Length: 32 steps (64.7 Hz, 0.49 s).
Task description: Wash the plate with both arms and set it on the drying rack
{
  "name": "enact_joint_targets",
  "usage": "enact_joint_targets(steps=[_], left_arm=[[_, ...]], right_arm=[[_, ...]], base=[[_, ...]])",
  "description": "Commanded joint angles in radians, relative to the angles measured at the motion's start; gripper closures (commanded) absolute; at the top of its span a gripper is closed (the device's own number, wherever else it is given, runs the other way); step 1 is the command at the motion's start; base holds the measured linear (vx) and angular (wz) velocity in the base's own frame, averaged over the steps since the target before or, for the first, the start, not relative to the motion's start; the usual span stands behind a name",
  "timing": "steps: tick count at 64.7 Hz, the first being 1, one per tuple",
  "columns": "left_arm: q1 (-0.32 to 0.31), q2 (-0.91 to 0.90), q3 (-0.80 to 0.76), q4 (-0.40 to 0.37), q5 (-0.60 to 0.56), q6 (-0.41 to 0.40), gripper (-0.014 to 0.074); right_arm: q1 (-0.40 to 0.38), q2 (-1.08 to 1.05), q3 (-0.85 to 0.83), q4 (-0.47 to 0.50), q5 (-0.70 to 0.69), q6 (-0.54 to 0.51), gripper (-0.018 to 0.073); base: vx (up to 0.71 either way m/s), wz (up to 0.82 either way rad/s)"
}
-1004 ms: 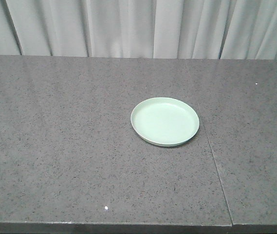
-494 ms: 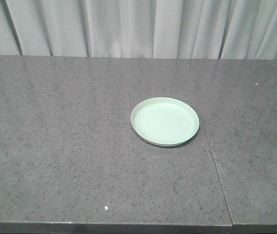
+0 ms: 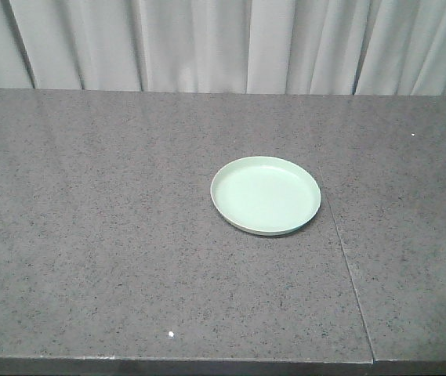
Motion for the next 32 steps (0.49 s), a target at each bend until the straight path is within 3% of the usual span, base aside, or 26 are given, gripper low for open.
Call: enact_joint_targets(steps=[1, 17, 23, 32], left_arm=[[-0.006, -0.015, -0.026, -0.01, -0.075, -0.003, 0.0603], [-0.006, -0.015, -0.026, -0.01, -0.075, -0.003, 0.0603], [-0.006, -0.015, -0.026, -0.01, -0.075, -0.003, 0.0603], [-0.006, -0.015, -0.026, -0.01, -0.075, -0.003, 0.0603]], right_arm=[[-0.004, 0.071, -0.057, 0.0, -0.025, -0.011, 0.0418], [-0.004, 0.236, -0.134, 0.002, 0.009, -0.055, 0.0071], [-0.003, 0.292, -0.17, 0.005, 0.033, -0.107, 0.0025], [-0.003, 0.377, -0.232, 0.05, 0.06, -0.185, 0.0033]], base=[[0.0, 0.0], [0.0, 0.0], [0.0, 0.0], [0.0, 0.0]])
